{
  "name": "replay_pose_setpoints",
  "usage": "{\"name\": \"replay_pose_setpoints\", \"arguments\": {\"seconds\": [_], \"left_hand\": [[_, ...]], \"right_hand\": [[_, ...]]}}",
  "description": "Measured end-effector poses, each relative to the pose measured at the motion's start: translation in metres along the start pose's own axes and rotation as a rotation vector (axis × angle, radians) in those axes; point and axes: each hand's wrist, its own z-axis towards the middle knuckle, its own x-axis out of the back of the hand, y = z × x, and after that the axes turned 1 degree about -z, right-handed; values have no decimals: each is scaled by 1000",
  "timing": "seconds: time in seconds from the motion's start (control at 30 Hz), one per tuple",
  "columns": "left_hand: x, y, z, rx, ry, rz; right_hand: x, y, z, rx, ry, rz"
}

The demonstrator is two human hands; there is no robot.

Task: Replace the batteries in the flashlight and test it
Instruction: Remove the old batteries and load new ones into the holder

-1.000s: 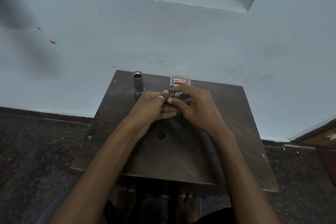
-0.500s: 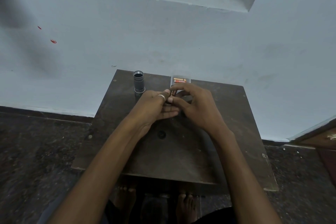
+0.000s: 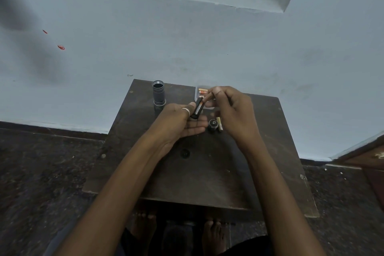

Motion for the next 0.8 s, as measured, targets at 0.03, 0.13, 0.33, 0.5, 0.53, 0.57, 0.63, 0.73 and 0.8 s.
{"name": "replay_pose_setpoints", "arguments": {"seconds": [0.03,0.13,0.33,0.5,0.53,0.57,0.63,0.73,0.8], "left_hand": [[0,0,0,3,-1,-2],[2,0,0,4,-4,-8],[3,-1,3,11,11,-22],[5,-4,9,18,56,-17],[5,-4,10,15,63,-18],[5,-5,10,11,68,-21],[5,-5,11,6,70,-23],[5,-5,10,7,70,-21],[4,-5,9,2,76,-31]], "right_hand": [[1,-2,0,-52,22,87],[10,-5,0,-224,85,297],[23,8,8,-479,165,517],[30,23,5,-404,68,-217],[31,24,4,-371,43,-434],[31,24,3,-352,28,-601],[30,20,0,-365,22,-744],[25,17,-1,-379,-16,-792],[23,18,-1,-368,-29,-805]]}}
